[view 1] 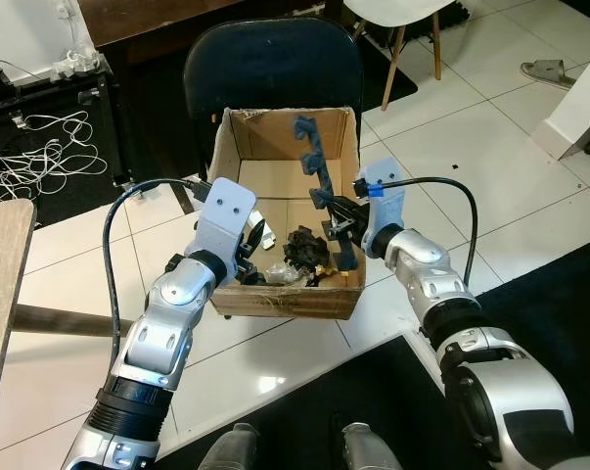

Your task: Picking trash to rubbish bin

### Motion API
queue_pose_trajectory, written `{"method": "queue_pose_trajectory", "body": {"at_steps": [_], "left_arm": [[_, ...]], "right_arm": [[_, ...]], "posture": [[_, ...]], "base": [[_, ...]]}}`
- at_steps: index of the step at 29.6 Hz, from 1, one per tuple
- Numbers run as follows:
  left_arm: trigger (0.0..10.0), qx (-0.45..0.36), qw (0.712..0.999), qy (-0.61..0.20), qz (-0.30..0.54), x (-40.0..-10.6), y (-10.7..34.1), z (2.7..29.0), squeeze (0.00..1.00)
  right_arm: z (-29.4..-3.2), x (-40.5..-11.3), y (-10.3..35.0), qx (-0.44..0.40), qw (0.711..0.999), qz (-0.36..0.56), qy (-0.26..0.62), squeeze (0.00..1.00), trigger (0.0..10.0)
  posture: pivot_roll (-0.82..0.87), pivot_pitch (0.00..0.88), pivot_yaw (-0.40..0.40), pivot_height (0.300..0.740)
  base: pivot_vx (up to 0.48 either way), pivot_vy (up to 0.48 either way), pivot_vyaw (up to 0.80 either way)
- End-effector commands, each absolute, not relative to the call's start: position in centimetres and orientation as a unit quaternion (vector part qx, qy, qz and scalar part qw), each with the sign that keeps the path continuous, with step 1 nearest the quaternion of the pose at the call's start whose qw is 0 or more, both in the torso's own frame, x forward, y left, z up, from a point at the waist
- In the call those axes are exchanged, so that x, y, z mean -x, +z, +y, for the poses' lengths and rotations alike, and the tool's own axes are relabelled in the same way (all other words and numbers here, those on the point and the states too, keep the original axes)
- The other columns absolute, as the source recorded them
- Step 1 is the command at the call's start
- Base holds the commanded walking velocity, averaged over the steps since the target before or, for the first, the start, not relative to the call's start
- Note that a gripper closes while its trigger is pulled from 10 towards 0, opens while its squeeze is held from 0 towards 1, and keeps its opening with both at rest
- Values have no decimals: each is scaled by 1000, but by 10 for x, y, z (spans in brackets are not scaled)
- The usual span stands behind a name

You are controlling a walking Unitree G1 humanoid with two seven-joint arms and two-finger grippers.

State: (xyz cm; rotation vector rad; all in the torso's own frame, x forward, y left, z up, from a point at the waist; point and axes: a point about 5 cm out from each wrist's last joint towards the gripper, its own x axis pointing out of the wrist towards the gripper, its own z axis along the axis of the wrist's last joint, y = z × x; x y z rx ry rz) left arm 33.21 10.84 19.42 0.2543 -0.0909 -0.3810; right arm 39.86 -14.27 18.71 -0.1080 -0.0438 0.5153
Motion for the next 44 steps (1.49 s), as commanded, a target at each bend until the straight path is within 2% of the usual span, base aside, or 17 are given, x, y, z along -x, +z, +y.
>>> {"method": "queue_pose_trajectory", "body": {"at_steps": [1, 3, 4, 6, 7, 14, 18, 19, 20, 21, 27, 28, 32, 34, 39, 40, 44], "left_arm": [[10000, -125, 973, -190, -37, -329, 188, 110, 0], [10000, -124, 973, -191, -38, -329, 188, 109, 0], [10000, -124, 973, -191, -38, -330, 188, 108, 0], [10000, -124, 973, -191, -39, -330, 188, 108, 0], [10000, -123, 973, -190, -39, -330, 189, 108, 0], [10000, -123, 973, -189, -42, -334, 190, 107, 0], [10000, -124, 973, -188, -44, -336, 191, 106, 0], [10000, -124, 973, -187, -44, -336, 191, 106, 0], [10000, -125, 974, -186, -44, -336, 191, 107, 0], [10000, -125, 974, -185, -44, -335, 191, 107, 0], [10000, -123, 976, -175, -45, -336, 191, 110, 0], [10000, -112, 981, -155, -43, -338, 192, 115, 0], [10000, -92, 988, -115, -44, -340, 195, 124, 0], [10000, -77, 991, -92, -67, -339, 202, 131, 0], [10000, -43, 994, -69, -78, -336, 206, 136, 0], [10000, -23, 995, -54, -85, -333, 206, 139, 0], [10000, 0, 995, -48, -92, -329, 205, 139, 0]], "right_arm": [[-143, -398, 182, 43, 966, -14, 255, 1000, 10000], [-148, -398, 179, 57, 970, -10, 237, 1000, 10000], [-151, -399, 178, 84, 973, -9, 214, 541, 10000], [-152, -399, 178, 89, 974, -10, 208, 541, 10000], [-155, -400, 182, 85, 976, -18, 198, 0, 10000], [-162, -402, 188, 74, 981, -32, 178, 0, 10000], [-164, -402, 188, 39, 982, -32, 182, 0, 10000], [-165, -402, 189, 40, 983, -32, 179, 1000, 10000], [-165, -403, 190, 58, 984, -36, 166, 1000, 10000], [-165, -403, 191, 66, 984, -42, 161, 0, 10000], [-164, -405, 203, 55, 984, -74, 153, 0, 10000], [-170, -406, 214, 29, 986, -103, 128, 0, 10000], [-186, -404, 234, -18, 984, -161, 73, 0, 10000], [-208, -392, 245, -27, 975, -220, 19, 0, 10000], [-215, -378, 243, -12, 969, -248, -6, 0, 10000], [-210, -370, 236, 9, 967, -253, 1, 0, 10000], [-208, -362, 221, 0, 972, -237, -10, 0, 10000]], "posture": [[42, 345, 89, 740], [42, 345, 89, 740], [40, 341, 88, 740], [40, 341, 88, 740], [40, 337, 87, 740], [36, 320, 89, 740], [37, 317, 88, 740], [38, 315, 88, 740], [38, 313, 89, 740], [36, 307, 90, 740], [34, 289, 86, 740], [35, 257, 74, 740], [38, 228, 63, 740], [55, 175, 47, 740], [61, 139, 49, 740], [60, 120, 50, 740], [56, 101, 36, 740]], "base": [[0, 0, 0], [0, 0, 0], [0, 0, 0], [0, 0, 0], [0, 0, 0], [0, 0, 0], [0, 0, 0], [0, 0, 0], [0, 0, 0], [0, 0, 0], [0, 0, 0], [0, 0, 0], [0, 0, 0], [0, 0, 0], [0, 0, 0], [0, 0, 0], [0, 0, 0]]}}
